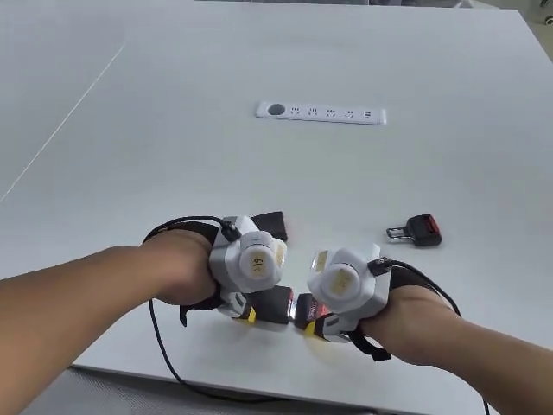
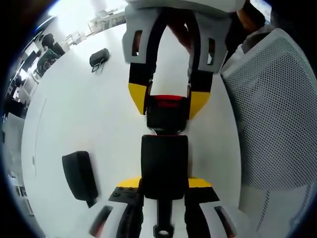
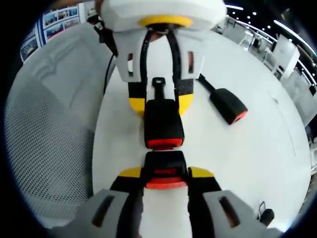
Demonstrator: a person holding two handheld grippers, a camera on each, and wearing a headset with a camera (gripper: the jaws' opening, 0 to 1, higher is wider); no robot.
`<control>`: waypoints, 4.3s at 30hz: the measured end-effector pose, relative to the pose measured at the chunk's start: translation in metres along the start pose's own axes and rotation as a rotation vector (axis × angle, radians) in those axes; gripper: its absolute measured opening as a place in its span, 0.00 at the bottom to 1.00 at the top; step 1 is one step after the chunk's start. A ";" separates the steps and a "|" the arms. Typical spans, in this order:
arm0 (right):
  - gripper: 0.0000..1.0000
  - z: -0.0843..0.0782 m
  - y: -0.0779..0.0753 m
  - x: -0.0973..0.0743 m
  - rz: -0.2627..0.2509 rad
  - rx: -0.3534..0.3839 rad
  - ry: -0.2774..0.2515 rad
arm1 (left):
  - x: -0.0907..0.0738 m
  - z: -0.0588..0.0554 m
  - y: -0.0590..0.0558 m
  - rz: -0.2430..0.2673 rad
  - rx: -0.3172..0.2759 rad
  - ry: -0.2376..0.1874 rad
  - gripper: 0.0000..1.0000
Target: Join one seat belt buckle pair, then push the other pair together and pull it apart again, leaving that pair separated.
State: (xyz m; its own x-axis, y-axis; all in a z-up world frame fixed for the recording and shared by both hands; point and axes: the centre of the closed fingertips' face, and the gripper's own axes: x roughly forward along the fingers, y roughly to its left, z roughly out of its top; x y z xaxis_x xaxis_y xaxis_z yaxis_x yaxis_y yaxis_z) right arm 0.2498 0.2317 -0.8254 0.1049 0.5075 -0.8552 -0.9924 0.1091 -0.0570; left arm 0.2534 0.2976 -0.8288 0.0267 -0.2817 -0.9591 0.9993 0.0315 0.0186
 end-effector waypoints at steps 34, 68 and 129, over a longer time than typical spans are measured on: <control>0.33 -0.003 0.000 -0.002 0.011 0.013 -0.057 | 0.000 -0.001 -0.002 0.005 -0.029 -0.041 0.32; 0.36 -0.002 0.000 -0.001 0.000 0.014 -0.054 | -0.001 0.000 0.000 0.041 -0.047 -0.025 0.34; 0.48 -0.102 -0.167 -0.089 -0.141 -0.016 -0.059 | -0.025 -0.014 0.120 0.171 -0.175 -0.048 0.52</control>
State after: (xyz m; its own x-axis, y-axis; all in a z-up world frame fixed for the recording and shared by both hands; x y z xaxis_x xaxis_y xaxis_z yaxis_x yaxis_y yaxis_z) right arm 0.3994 0.0813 -0.7921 0.2465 0.5374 -0.8065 -0.9684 0.1695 -0.1830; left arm 0.3727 0.3214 -0.8068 0.2007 -0.3029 -0.9316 0.9608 0.2467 0.1268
